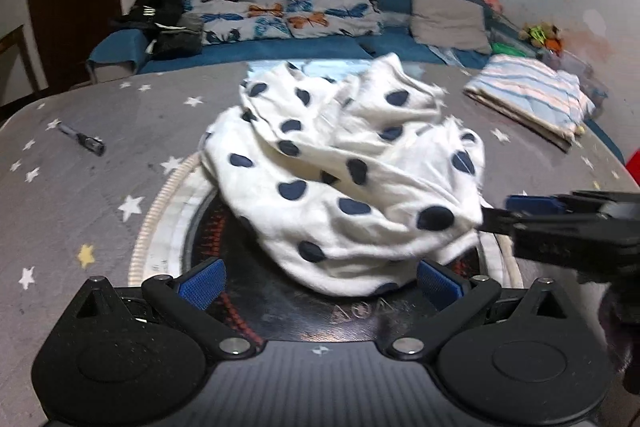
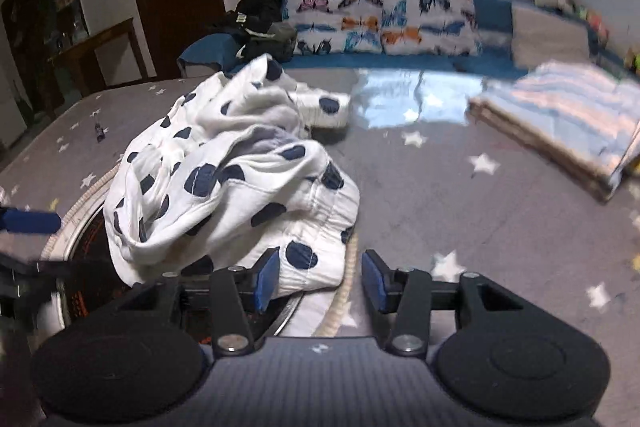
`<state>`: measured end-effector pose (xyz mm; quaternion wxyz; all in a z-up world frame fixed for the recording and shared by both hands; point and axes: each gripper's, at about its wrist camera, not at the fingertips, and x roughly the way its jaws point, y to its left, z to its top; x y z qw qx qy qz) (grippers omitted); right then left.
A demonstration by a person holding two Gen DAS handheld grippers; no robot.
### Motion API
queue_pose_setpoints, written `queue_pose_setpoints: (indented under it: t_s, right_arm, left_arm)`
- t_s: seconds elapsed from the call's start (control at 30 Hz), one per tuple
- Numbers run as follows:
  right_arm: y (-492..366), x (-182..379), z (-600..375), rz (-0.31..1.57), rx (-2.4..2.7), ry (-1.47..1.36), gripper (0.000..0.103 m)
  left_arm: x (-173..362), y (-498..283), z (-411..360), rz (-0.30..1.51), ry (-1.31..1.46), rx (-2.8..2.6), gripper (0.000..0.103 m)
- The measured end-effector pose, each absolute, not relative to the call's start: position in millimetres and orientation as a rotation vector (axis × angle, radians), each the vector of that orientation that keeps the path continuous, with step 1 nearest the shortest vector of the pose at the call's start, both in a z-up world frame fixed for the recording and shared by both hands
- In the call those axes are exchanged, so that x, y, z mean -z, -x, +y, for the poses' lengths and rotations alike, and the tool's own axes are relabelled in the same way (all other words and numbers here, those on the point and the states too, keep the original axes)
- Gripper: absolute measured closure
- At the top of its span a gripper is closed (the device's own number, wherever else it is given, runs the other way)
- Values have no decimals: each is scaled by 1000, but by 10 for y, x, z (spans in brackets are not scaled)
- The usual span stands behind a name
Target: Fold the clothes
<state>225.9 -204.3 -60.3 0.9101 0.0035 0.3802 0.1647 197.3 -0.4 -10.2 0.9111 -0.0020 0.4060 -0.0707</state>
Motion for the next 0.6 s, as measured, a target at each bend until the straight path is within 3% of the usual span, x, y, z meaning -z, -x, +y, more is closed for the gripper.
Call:
queue_pose_setpoints:
  t_s: [0.17,0.2,0.23,0.37,0.47,0.53,0.6]
  right_arm:
    - [-2135,630,-2058,772,-385,-28,73]
    - [-2083,613,-2057,767,-397,-24,91]
    - [-2030,597,-2056,765,-407,-21,95]
    - [-1829,538,-2031,768,-455,4,95]
    - [-1728,512,-1980,760,-473,48,91]
    - [-1714,471,-1968,724,-440,88,78]
    - [-1763,419,-1974,686,-407,130,59]
  left_arm:
    - [179,-1996,-15,856,4,148,0]
    - [189,-1999,-13,857,5,147,0]
    - [192,-2000,-7,857,7,144,0]
    - [190,-1992,7,847,12,127,0]
    - [199,-1996,16,844,6,108,0]
    - [211,-2004,28,848,4,99,0]
    - [235,-2000,28,859,1,104,0]
